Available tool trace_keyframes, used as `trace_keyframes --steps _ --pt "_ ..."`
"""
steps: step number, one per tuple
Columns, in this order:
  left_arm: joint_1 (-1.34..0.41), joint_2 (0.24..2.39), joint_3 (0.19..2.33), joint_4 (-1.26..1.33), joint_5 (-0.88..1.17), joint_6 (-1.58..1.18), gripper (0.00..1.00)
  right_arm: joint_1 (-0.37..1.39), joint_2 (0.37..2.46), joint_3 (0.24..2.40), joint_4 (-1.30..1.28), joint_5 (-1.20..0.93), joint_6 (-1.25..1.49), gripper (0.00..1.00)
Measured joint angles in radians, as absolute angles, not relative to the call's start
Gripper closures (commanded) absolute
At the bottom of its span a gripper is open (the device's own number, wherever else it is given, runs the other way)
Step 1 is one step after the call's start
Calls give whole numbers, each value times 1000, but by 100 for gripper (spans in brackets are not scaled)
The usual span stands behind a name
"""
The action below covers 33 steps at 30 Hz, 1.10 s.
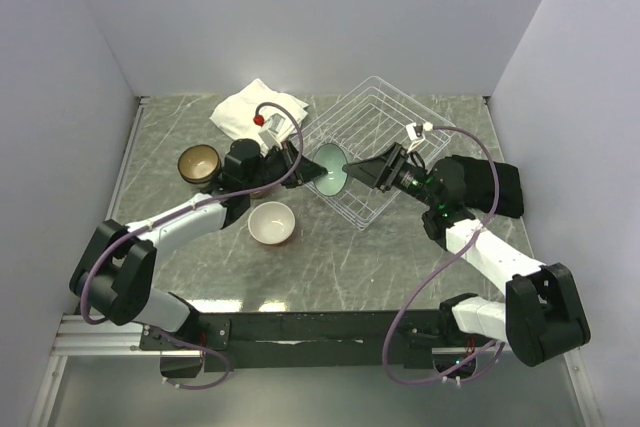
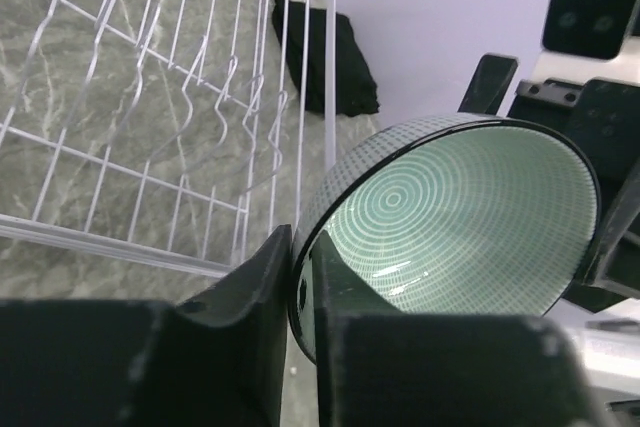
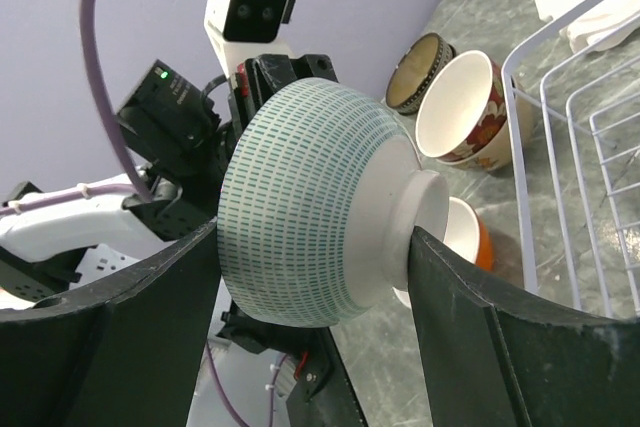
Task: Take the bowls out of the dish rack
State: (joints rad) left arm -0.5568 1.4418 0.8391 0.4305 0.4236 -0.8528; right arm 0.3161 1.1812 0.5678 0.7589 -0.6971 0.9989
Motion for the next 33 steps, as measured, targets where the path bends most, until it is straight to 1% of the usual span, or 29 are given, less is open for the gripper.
trace_keyframes --steps 2,3,5,6,8,9,12,23,28,33 --pt "-555 1442 838 441 428 -863 99 316 1183 568 767 -699 1007 75" --pt "-555 1442 838 445 429 -863 99 315 1183 568 771 -699 1013 67" --pt "-555 1437 837 441 427 -862 99 313 1183 568 772 -701 1014 57" --pt "-555 1432 836 437 425 -860 99 313 1183 568 772 -701 1014 42" --pt "-556 1416 833 414 412 -851 99 313 1182 568 768 -707 1010 30" --pt "-556 1403 832 393 401 -846 99 314 1182 568 766 -709 1006 19" --pt "-562 1348 831 300 359 -802 99 319 1176 570 740 -727 971 1" --pt "-553 1168 831 -179 69 -618 99 317 1072 604 462 -688 685 0" --pt "-553 1162 850 -386 -30 -582 99 317 1031 622 344 -637 575 0" --pt "-553 1194 875 -505 -72 -569 99 317 1021 623 260 -591 505 0"
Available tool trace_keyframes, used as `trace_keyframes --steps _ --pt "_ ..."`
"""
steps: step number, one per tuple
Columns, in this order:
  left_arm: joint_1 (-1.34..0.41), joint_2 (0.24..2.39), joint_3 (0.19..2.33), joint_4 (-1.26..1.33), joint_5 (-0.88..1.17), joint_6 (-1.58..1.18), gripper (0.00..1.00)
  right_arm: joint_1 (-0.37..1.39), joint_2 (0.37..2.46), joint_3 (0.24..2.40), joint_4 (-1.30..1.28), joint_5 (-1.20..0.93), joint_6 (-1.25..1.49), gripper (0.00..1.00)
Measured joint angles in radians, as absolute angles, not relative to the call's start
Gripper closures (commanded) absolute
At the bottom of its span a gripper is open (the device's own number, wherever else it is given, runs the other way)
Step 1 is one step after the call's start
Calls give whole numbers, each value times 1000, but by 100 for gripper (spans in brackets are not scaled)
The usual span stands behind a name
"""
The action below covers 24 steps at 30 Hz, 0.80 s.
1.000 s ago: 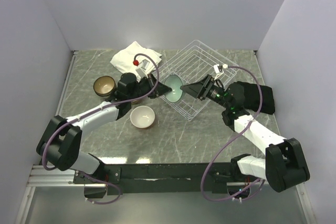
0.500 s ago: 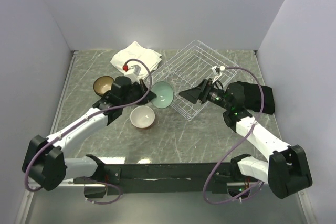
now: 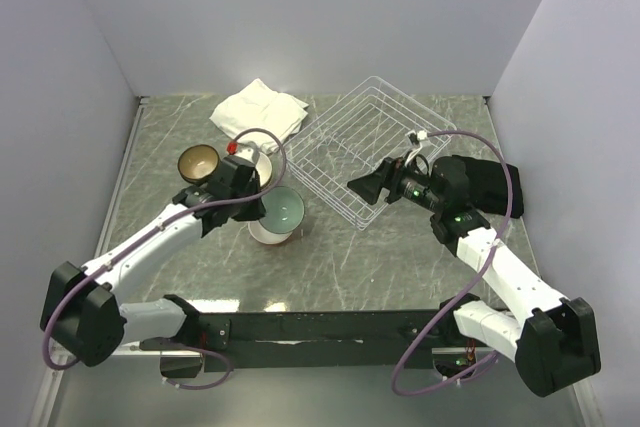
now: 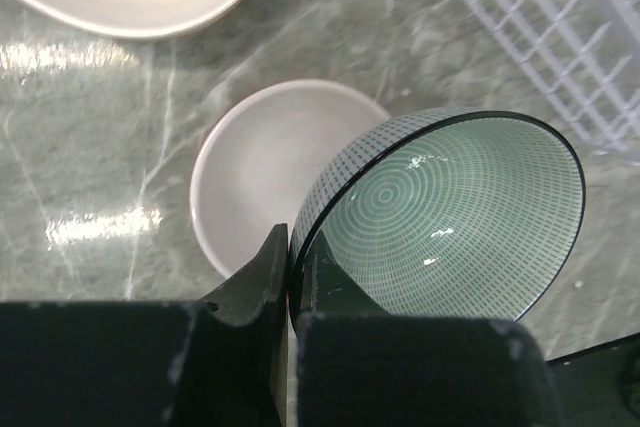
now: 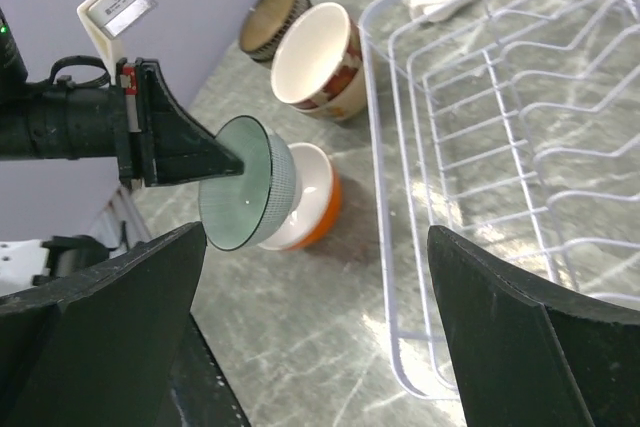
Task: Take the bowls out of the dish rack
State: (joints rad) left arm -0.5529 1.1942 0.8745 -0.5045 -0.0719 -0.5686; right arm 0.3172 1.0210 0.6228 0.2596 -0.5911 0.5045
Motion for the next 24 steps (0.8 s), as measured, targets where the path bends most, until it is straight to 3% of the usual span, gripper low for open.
trace_keyframes --steps 11,24 --pt "-553 1353 899 -590 -102 -569 98 317 1021 623 189 -558 445 0" --pt "-553 1351 899 -585 -133 -577 61 316 1021 654 162 -535 422 0"
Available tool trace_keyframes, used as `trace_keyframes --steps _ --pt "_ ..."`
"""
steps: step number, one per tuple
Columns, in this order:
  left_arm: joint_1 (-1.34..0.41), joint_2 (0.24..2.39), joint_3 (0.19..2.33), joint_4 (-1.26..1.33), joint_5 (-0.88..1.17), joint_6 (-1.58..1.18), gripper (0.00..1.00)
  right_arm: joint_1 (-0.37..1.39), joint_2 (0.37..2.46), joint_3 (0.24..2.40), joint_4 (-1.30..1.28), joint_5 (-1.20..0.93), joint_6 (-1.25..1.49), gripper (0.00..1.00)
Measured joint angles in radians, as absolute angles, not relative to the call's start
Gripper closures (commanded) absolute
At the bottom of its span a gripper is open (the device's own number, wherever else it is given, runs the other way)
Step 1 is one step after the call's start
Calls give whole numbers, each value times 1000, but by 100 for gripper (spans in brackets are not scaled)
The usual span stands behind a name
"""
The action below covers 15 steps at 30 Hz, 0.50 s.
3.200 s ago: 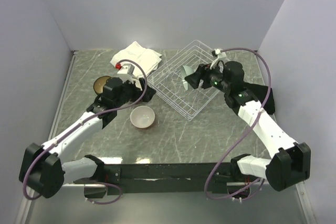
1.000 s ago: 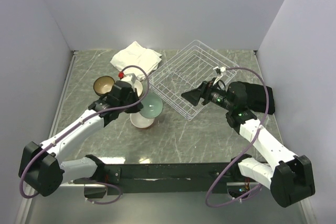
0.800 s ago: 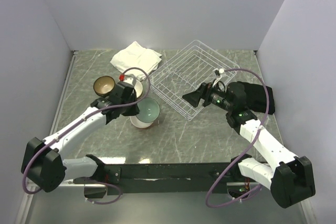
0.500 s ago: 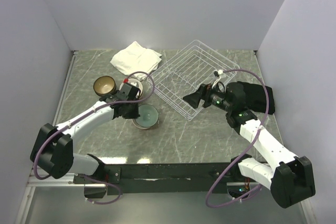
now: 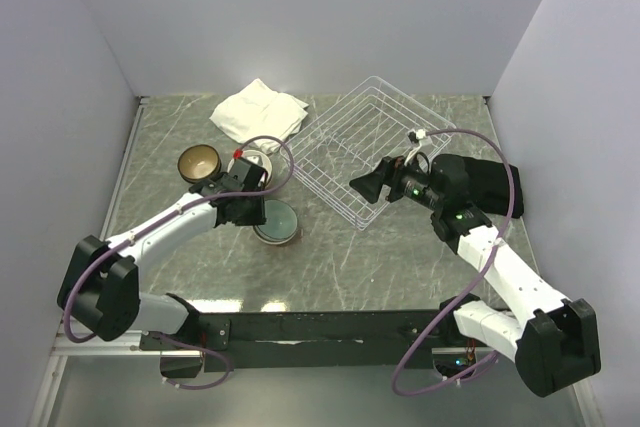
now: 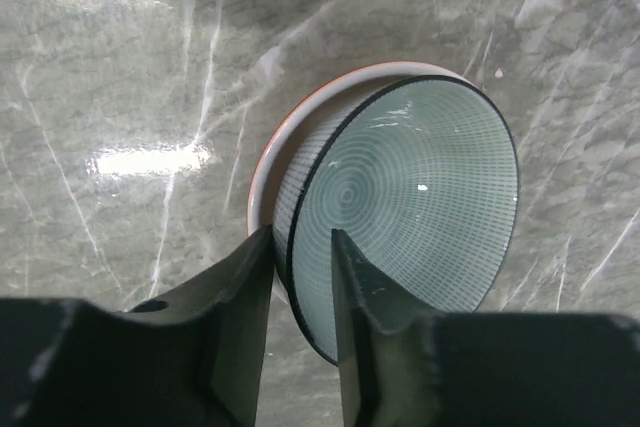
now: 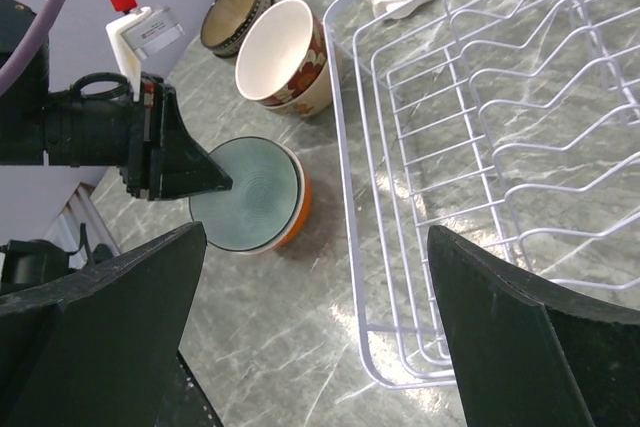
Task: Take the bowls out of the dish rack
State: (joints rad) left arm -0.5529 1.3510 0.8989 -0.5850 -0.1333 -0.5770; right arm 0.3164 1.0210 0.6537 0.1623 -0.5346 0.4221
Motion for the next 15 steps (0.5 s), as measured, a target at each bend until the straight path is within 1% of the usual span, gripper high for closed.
trace_keyframes --steps 3,8,9,14,15 --pt "-553 1342 896 -583 -142 -582 55 316 1021 659 155 -520 412 0" --pt "-552 1303 882 -578 -157 -587 52 316 1020 683 111 -488 387 0" --pt "-552 1296 879 -574 -157 -587 50 316 1020 688 104 -483 382 0" --pt "-552 1246 858 -561 -173 -588 50 316 1007 716 59 -444 352 0" --pt "-552 1233 851 -559 -176 -588 53 316 1002 721 49 -434 345 0"
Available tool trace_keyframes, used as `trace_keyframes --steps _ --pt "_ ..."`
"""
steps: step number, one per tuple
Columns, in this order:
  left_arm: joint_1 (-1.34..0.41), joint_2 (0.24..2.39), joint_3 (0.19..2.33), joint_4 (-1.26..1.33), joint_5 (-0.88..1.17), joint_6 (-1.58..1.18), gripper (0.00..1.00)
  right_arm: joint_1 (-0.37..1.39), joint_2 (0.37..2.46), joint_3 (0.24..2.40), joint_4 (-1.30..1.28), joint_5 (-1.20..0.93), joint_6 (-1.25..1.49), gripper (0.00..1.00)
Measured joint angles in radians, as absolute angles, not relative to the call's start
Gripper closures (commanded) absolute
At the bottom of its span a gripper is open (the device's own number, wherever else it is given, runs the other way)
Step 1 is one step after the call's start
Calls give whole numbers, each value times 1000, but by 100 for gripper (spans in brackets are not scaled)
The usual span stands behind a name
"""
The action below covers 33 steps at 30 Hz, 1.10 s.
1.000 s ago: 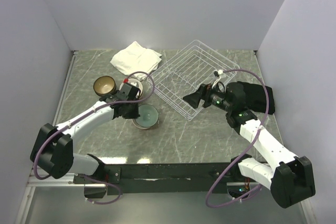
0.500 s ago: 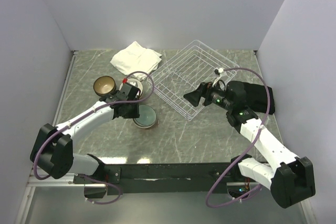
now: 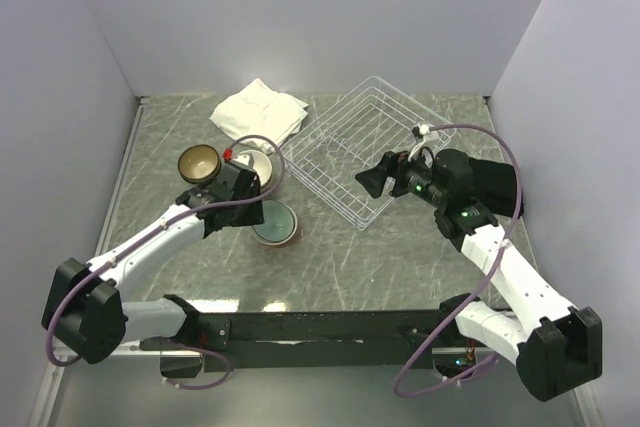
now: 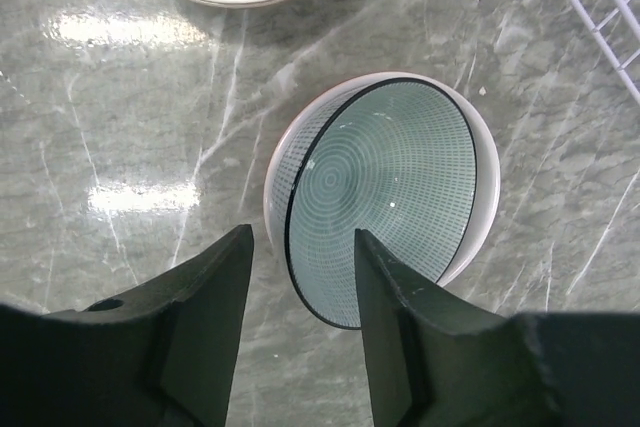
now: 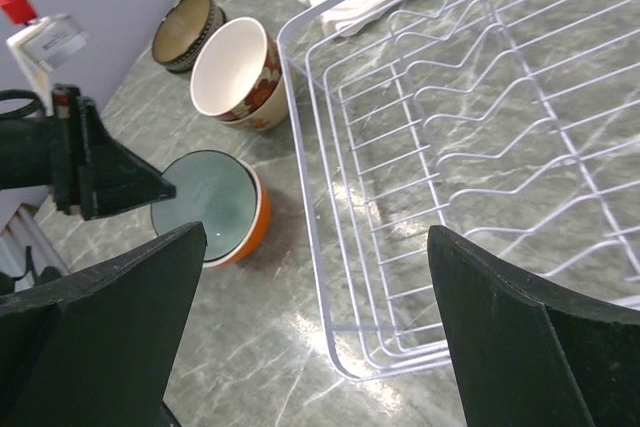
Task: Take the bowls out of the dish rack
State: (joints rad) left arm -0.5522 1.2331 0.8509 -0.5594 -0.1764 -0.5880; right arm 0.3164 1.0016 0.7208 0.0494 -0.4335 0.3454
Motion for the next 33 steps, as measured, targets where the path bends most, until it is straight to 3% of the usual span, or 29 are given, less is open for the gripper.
trace_keyframes --steps 11,16,29,33 --pt "-547 1203 760 -501 -181 -599 85 316 925 736 -16 -342 323 0" --pt "-544 1221 755 -490 -178 -597 86 316 884 733 -39 -310 324 0" --pt "-539 1218 755 -460 -154 -595 47 316 794 717 -121 -235 308 0" --pt "-538 1144 755 -467 -155 -591 22 316 754 717 -176 -162 279 0"
